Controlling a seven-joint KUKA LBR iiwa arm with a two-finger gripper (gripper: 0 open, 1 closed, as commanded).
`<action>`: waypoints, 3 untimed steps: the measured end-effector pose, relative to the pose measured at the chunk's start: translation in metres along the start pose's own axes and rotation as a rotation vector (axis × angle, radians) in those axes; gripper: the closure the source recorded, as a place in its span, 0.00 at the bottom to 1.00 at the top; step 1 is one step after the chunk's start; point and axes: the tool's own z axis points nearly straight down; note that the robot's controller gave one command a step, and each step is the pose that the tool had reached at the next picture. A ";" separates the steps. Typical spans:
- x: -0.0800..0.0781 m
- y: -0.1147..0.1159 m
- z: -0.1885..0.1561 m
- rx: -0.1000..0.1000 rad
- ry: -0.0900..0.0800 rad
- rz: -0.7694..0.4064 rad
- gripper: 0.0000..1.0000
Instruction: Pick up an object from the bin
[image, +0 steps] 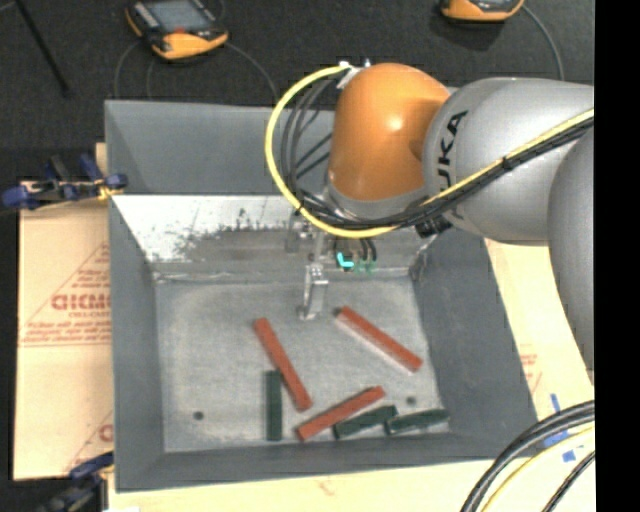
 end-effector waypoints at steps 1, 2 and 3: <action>-0.002 0.000 -0.005 -0.002 -0.008 0.001 0.00; 0.012 0.007 0.064 -0.002 -0.011 0.044 0.00; 0.018 0.011 0.108 -0.002 -0.001 0.051 0.00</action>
Offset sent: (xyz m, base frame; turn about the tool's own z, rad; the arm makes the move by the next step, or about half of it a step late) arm -0.0282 0.0151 -0.1367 0.0876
